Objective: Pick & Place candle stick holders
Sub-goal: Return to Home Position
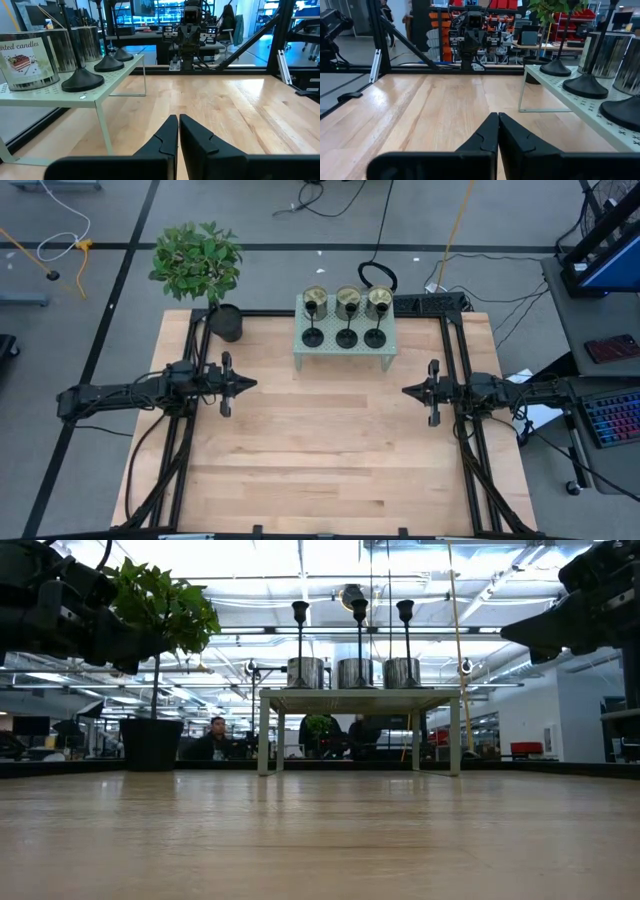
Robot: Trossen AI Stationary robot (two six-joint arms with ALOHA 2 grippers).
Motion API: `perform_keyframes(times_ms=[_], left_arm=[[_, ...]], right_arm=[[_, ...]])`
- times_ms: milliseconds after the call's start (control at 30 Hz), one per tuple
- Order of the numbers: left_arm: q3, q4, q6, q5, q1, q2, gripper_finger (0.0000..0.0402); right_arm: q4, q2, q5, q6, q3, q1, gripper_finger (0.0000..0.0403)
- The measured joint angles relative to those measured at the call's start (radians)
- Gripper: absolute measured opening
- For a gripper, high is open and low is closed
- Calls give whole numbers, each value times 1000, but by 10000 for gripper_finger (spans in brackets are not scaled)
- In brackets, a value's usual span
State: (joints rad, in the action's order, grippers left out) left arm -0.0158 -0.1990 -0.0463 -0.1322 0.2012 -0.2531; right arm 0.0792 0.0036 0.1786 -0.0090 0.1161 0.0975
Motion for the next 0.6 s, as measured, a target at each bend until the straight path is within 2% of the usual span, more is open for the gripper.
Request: perform_keyframes(times_ms=[300,600], left_arm=[[0,0,0,0,0,0,24],[0,0,2,0,0,0,24]], right_arm=[[-83,0,-29,1,-75,0,0],[-91,1,-27,-37,-82,0,0]])
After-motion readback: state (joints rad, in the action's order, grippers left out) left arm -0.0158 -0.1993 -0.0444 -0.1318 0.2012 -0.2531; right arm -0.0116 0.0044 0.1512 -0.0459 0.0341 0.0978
